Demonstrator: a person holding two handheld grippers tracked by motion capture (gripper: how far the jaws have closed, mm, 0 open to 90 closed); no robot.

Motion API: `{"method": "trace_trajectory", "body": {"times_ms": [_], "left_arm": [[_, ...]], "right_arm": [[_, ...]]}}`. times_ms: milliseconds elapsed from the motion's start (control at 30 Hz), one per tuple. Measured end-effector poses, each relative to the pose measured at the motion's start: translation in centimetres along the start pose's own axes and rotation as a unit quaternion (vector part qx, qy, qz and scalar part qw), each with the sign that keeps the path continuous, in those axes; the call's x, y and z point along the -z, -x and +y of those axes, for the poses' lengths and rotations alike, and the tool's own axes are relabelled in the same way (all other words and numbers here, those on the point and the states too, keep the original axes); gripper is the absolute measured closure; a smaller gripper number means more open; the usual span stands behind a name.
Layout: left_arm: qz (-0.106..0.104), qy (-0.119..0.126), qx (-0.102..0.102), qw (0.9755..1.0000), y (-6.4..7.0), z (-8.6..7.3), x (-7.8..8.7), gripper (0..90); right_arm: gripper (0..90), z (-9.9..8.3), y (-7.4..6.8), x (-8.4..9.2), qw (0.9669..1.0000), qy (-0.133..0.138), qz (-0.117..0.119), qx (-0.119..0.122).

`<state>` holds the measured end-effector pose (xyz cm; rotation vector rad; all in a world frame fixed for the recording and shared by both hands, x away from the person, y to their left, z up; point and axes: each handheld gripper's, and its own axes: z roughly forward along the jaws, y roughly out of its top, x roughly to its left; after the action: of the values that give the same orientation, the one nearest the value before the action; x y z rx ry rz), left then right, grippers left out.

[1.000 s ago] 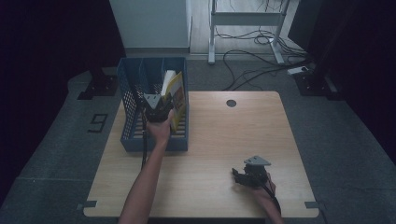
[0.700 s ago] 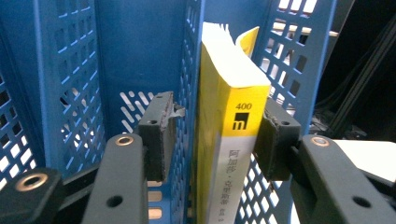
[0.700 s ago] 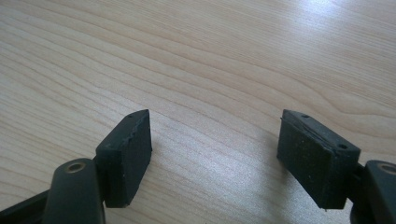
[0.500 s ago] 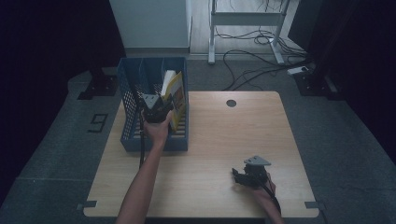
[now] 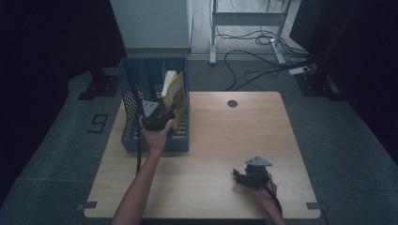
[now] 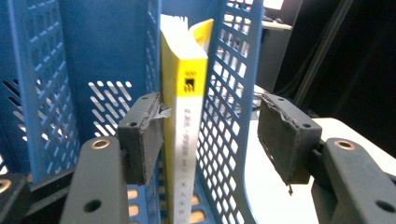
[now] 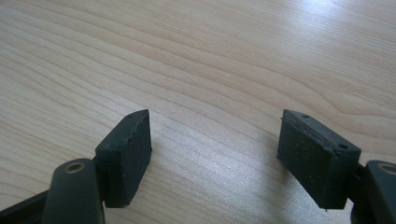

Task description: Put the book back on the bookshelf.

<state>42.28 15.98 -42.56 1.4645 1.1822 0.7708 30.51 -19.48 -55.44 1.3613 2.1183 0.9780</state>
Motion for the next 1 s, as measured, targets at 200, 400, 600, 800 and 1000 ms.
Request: {"method": "trace_trajectory", "body": {"times_ms": [200, 400, 600, 800, 1000], "left_arm": [[-0.013, -0.002, -0.002, 0.9999, 0.0, -0.4, 1.3, 40.6], [-0.034, -0.01, 0.002, 0.9994, -0.2, -0.9, 2.5, 40.7], [-0.053, -0.034, -0.01, 0.9979, -0.3, -2.2, 3.7, 40.3], [-0.076, -0.059, -0.015, 0.9953, -0.6, -3.5, 5.0, 39.4], [-0.092, -0.074, -0.012, 0.993, -0.8, -5.0, 6.6, 38.9]], "right_arm": [[25.0, 0.0, 0.0, 0.0, 1.0, 0.0, 0.0, 0.001], [25.0, 0.0, 0.0, 0.0, 1.0, 0.001, 0.0, 0.002], [25.0, 0.1, 0.0, -0.1, 1.0, 0.001, 0.0, 0.001], [25.0, 0.0, 0.0, -0.1, 1.0, 0.001, 0.0, 0.001], [25.0, 0.1, 0.0, -0.1, 1.0, 0.0, 0.001, 0.002]]}}
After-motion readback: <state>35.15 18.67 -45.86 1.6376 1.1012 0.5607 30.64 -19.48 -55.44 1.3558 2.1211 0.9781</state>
